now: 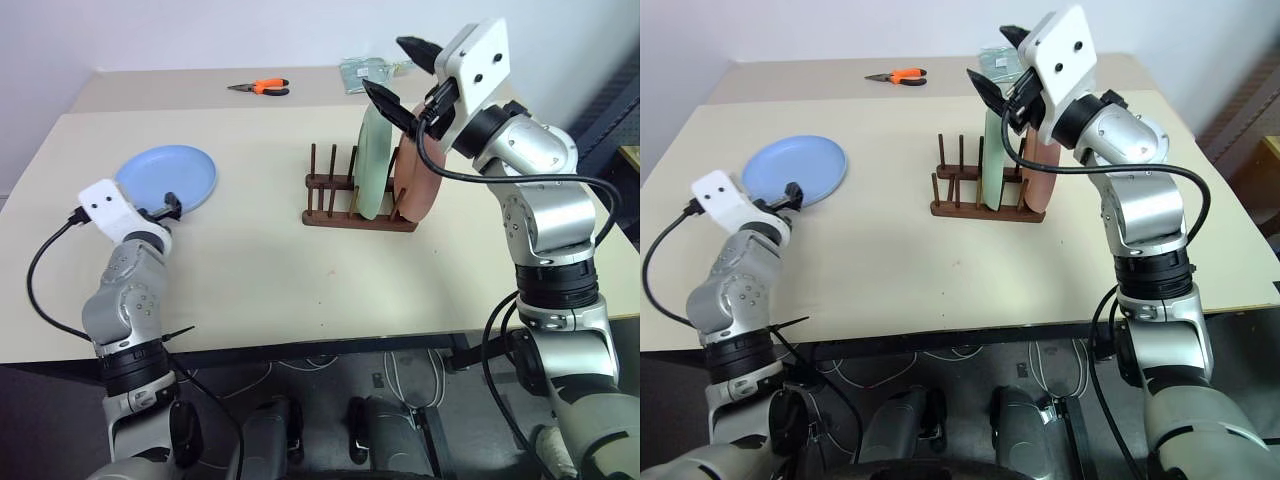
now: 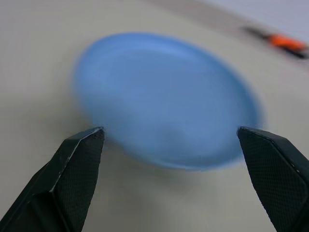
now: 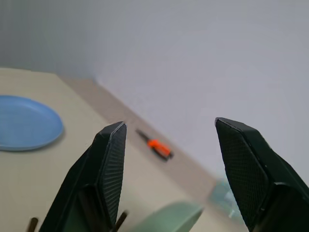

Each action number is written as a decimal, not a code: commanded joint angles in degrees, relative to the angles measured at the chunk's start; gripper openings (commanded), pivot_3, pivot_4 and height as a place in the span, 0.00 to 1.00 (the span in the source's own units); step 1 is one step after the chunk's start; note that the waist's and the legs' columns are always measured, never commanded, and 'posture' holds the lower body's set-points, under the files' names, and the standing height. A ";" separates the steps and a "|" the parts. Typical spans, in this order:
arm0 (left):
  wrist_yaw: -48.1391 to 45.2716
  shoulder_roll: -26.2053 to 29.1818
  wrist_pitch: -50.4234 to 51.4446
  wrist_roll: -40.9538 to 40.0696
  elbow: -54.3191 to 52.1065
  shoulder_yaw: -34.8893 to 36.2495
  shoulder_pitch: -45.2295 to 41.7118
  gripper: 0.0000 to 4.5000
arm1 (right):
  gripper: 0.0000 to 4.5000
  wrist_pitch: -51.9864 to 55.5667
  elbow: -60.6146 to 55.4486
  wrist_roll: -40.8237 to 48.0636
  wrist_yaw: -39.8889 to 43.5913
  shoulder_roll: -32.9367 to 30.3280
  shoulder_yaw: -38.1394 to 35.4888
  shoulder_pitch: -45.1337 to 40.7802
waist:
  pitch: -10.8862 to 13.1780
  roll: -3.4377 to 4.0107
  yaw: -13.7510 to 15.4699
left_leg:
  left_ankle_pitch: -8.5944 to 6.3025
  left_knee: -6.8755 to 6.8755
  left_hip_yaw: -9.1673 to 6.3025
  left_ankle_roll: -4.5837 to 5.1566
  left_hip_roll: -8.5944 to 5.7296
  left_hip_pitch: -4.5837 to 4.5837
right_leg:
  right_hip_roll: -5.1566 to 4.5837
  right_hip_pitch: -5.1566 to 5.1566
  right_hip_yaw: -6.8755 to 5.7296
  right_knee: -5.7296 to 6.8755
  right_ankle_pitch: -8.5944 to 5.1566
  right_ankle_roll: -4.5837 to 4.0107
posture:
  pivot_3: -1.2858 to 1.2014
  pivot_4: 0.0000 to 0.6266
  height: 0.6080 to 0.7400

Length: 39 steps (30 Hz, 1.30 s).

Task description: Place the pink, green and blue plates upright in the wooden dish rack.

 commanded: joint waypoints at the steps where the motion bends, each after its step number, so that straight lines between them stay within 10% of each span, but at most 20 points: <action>1: 2.31 1.79 4.76 -2.50 4.69 3.49 -5.38 1.00 | 0.99 -1.94 -9.33 -1.12 5.88 -0.05 6.75 3.05 | -0.01 -0.03 0.13 | 0.00 0.00 -0.01 0.00 0.01 0.00 | 0.01 0.00 0.00 0.00 0.00 0.00 | 0.52 0.24 1.00; 9: 3.13 3.92 4.50 -5.84 28.40 9.24 -19.64 0.89 | 1.00 -5.62 -12.27 -8.68 7.08 2.23 16.09 11.51 | -0.06 -0.23 0.88 | 0.01 0.07 -0.06 -0.02 -0.03 0.03 | 0.00 0.08 -0.10 0.01 0.02 0.04 | 0.52 0.24 1.00; 18: -0.67 4.11 -1.31 -4.56 26.23 4.38 -21.75 0.02 | 1.00 -8.88 -8.47 -16.11 5.31 0.53 14.52 12.60 | -0.01 -0.36 1.11 | 0.02 0.07 -0.06 -0.06 -0.03 0.04 | 0.02 0.12 -0.10 -0.03 0.02 0.04 | 0.52 0.24 1.00; 24: -9.00 5.27 5.84 -8.66 -2.97 -6.66 -15.67 0.02 | 1.00 -11.79 -3.12 -20.73 4.79 1.66 15.84 8.76 | 0.01 -0.37 0.50 | 0.03 0.03 -0.05 -0.11 -0.02 0.04 | 0.06 0.11 -0.09 -0.04 0.02 0.03 | 0.52 0.24 1.00; 35: -0.66 2.29 31.01 -26.70 -24.89 -1.19 -14.73 0.02 | 1.00 -24.52 14.91 -33.27 -1.17 5.89 20.55 -0.76 | 0.01 -0.37 -0.15 | 0.12 -0.03 -0.10 -0.24 0.06 0.18 | 0.12 0.16 0.02 0.01 0.01 0.00 | 0.52 0.24 1.00; 39: 2.55 1.15 34.07 -31.71 -26.35 2.08 -15.50 0.00 | 0.70 -26.69 17.36 -35.23 -2.48 6.24 20.32 -1.29 | 0.02 -0.37 -0.10 | 0.12 -0.02 -0.15 -0.24 0.05 0.19 | 0.12 0.19 0.02 -0.01 0.01 0.00 | 0.52 0.24 1.00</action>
